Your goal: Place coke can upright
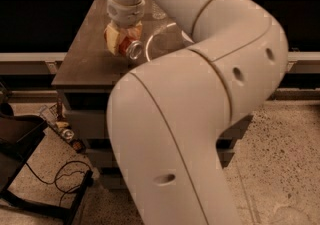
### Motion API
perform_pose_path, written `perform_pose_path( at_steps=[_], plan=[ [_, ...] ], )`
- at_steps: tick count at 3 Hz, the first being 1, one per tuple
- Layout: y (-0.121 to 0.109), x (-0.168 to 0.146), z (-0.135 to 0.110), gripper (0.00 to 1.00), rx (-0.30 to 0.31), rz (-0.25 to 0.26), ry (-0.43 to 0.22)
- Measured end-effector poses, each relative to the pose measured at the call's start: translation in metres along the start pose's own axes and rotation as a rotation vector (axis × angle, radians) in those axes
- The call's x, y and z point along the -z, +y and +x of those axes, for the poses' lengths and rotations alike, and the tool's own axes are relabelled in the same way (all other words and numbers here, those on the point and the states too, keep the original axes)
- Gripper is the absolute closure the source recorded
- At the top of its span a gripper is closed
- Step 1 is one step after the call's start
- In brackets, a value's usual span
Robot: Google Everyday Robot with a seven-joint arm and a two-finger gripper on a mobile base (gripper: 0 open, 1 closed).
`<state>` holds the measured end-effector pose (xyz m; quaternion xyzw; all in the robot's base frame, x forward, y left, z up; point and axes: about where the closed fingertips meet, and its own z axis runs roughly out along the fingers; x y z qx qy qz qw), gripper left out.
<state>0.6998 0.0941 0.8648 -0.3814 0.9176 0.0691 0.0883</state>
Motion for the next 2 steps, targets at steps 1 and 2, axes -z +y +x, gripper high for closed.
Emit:
perform_pose_path(
  at_steps=[1, 2],
  plan=[
    [-0.013, 0.028, 0.006, 1.0, 0.014, -0.042, -0.149],
    [-0.024, 0.068, -0.002, 1.0, 0.067, -0.051, -0.341]
  ],
)
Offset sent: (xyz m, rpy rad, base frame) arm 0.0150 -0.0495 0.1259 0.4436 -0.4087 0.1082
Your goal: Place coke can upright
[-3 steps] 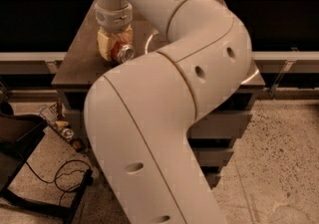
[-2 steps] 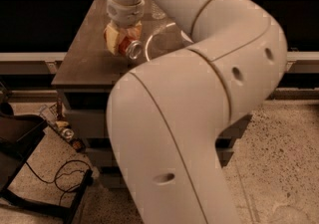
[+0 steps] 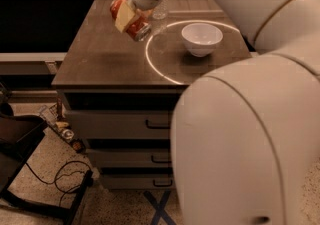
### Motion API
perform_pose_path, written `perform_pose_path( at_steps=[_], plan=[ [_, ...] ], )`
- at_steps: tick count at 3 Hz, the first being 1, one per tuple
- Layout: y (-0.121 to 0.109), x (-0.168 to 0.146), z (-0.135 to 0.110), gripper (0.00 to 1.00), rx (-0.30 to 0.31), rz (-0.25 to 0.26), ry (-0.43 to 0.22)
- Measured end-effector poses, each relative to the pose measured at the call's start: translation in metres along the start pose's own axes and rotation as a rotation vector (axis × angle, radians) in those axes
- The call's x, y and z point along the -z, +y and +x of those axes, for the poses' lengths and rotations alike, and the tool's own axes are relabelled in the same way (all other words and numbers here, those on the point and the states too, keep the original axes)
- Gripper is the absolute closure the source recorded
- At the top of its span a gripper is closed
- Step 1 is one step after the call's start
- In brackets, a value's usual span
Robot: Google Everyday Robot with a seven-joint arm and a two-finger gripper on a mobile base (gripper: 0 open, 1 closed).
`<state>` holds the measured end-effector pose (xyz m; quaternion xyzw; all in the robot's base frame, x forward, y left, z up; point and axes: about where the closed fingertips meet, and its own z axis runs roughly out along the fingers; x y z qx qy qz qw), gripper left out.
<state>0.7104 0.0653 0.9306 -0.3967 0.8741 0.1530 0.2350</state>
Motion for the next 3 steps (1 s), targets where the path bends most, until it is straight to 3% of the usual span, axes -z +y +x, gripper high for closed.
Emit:
perform_pose_path(
  at_steps=[2, 3],
  plan=[
    [0.015, 0.06, -0.038, 1.0, 0.125, 0.035, -0.31],
    [0.023, 0.048, -0.035, 1.0, 0.134, -0.02, -0.454]
  ],
)
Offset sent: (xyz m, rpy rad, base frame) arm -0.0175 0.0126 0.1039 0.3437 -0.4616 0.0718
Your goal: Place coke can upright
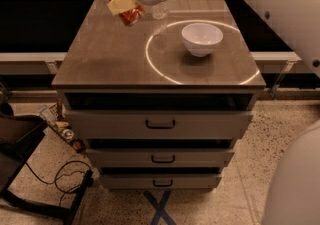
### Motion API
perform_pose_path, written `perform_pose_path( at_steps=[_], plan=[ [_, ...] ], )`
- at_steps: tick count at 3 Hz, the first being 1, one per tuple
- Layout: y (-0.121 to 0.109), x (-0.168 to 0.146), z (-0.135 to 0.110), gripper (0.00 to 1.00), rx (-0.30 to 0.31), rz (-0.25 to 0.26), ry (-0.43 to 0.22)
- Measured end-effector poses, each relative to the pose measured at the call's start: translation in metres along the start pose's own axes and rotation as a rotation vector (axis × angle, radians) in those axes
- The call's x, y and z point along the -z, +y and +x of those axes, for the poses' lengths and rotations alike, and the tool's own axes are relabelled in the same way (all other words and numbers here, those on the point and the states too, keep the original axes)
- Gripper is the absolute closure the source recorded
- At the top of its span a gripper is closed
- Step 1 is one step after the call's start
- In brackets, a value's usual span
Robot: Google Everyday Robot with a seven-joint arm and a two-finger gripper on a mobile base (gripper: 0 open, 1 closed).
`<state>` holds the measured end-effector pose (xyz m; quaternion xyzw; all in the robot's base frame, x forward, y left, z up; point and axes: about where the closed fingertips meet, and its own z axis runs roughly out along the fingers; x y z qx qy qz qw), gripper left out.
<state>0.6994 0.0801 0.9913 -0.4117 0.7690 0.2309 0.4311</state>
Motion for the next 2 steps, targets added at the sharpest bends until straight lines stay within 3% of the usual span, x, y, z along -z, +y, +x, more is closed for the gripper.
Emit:
perform_pose_path(
  at_steps=[1, 2],
  plan=[
    [0.0025, -0.0101, -0.0062, 1.0, -0.009, -0.057, -0.159],
    [0.0066, -0.0129, -0.0139, 1.0, -0.025, -0.096, -0.245]
  ],
)
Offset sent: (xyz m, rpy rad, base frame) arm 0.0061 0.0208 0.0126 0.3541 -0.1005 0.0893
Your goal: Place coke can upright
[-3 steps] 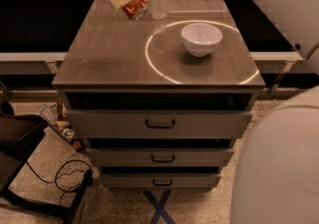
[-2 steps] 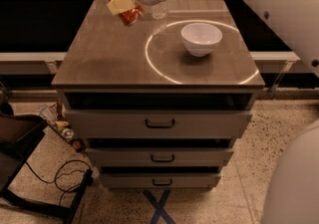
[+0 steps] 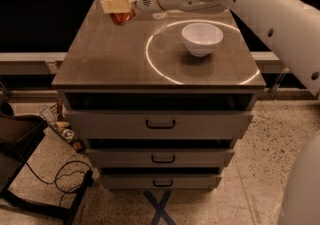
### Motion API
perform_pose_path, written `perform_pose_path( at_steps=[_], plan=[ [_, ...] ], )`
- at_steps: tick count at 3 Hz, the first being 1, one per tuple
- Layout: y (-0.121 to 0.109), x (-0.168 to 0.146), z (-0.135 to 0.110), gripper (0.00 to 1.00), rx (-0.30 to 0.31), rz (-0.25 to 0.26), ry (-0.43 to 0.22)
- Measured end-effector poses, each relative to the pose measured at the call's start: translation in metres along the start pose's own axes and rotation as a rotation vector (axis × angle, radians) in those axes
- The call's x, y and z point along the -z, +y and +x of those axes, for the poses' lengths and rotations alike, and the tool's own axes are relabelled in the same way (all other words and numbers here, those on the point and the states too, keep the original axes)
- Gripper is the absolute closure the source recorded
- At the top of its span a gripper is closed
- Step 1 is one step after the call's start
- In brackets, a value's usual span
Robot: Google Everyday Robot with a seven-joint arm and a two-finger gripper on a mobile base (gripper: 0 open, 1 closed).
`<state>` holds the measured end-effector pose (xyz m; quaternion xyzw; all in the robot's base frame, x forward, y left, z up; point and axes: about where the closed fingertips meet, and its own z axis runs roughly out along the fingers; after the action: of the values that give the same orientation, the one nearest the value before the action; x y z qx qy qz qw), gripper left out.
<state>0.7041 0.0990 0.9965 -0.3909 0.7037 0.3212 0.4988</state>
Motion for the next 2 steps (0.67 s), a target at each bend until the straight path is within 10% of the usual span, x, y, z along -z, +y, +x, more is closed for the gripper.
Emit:
perform_pose_path(
  at_steps=[2],
  plan=[
    [0.017, -0.005, 0.002, 1.0, -0.004, 0.028, -0.102]
  ],
)
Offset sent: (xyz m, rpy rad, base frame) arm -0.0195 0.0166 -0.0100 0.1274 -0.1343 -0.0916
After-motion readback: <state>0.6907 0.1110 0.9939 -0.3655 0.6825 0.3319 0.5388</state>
